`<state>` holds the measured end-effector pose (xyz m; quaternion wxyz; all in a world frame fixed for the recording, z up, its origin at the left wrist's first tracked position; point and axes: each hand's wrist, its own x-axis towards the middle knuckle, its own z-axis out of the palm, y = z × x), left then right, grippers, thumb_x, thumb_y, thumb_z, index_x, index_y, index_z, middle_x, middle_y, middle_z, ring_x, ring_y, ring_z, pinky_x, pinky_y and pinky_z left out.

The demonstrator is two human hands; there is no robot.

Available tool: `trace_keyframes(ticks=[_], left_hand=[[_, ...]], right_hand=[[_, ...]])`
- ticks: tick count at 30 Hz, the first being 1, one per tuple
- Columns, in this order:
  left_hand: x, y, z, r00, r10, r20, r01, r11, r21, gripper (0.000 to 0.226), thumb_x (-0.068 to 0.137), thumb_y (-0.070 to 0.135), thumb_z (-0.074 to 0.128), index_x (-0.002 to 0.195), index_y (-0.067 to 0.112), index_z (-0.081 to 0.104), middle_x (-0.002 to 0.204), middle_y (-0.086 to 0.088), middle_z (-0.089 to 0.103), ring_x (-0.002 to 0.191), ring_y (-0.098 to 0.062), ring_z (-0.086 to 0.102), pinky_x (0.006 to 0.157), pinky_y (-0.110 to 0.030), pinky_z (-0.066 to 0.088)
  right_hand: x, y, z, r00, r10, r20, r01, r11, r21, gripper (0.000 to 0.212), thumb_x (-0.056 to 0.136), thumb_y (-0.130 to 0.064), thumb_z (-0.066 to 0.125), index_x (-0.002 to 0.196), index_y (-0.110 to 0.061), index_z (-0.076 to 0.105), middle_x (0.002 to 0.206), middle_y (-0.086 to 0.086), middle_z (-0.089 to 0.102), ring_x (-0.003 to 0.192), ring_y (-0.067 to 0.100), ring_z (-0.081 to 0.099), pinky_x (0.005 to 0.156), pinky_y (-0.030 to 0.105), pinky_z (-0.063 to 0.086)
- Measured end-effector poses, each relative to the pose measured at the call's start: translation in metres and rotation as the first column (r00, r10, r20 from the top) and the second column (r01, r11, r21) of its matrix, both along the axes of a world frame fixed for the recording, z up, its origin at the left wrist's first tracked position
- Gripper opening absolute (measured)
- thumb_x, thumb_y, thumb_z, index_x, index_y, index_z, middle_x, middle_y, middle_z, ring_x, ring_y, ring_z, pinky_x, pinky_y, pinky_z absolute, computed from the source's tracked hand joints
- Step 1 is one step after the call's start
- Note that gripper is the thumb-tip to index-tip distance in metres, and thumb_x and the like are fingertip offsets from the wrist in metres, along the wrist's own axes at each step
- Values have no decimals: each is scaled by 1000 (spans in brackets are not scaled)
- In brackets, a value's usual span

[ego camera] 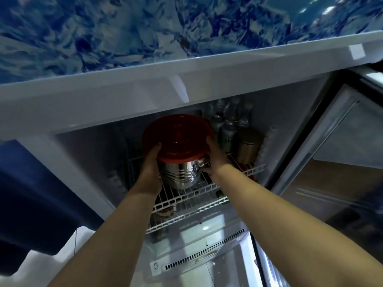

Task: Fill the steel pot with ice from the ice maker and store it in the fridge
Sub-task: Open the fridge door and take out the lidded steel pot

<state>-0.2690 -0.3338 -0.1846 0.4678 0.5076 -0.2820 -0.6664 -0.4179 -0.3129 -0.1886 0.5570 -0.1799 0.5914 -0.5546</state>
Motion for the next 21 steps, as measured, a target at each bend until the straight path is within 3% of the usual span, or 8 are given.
trace_keyframes(ticks=[4,6,8,11,15,17,21], left_hand=[[-1,8,6,998,-65,16,66,996,-66,42,91,36,54,130,20,52,108,2,65,89,-10,60,65,-28,42],[-3,15,10,998,-62,-3,62,997,-56,38,91,33,55,127,20,53,101,4,65,85,-9,59,64,-27,41],[-5,23,16,999,-29,-32,28,1000,-12,33,90,30,57,121,18,55,96,3,65,78,-9,58,61,-25,41],[-8,36,20,1000,24,-10,-24,1000,4,44,87,28,63,128,16,54,116,-5,64,78,-9,58,62,-23,40],[-9,62,29,1000,7,8,-6,998,-68,49,90,19,57,138,20,44,114,0,59,76,-1,57,52,-14,45],[-9,80,36,999,-33,18,35,996,-84,49,91,21,56,138,21,43,113,4,59,82,0,56,59,-17,43],[-3,117,53,997,-77,-2,77,995,-67,51,90,23,58,139,18,42,126,-2,57,99,-10,56,78,-24,39]], right_hand=[[-2,7,6,999,-47,-3,47,999,-20,47,96,-45,45,139,-26,42,134,3,53,95,17,55,77,37,46],[-3,14,10,999,-52,-3,52,998,-25,46,96,-45,45,137,-26,43,127,2,55,94,17,55,67,34,46],[-5,23,14,997,-73,1,73,997,-18,46,95,-45,45,136,-24,43,118,0,55,98,19,54,73,35,45],[-5,42,19,994,-105,-11,105,994,-23,46,93,-44,49,133,-21,46,114,-2,57,94,17,57,81,39,41],[-7,72,31,987,-154,-55,154,988,6,28,93,-41,51,110,-20,57,104,3,64,89,20,60,89,44,46],[-8,90,36,989,-145,-36,145,989,-7,17,95,-38,47,101,-26,57,98,1,64,88,19,59,93,45,45],[-3,129,49,989,-135,-53,134,990,-34,16,97,-36,45,105,-28,57,88,-3,63,82,16,57,84,39,43]])
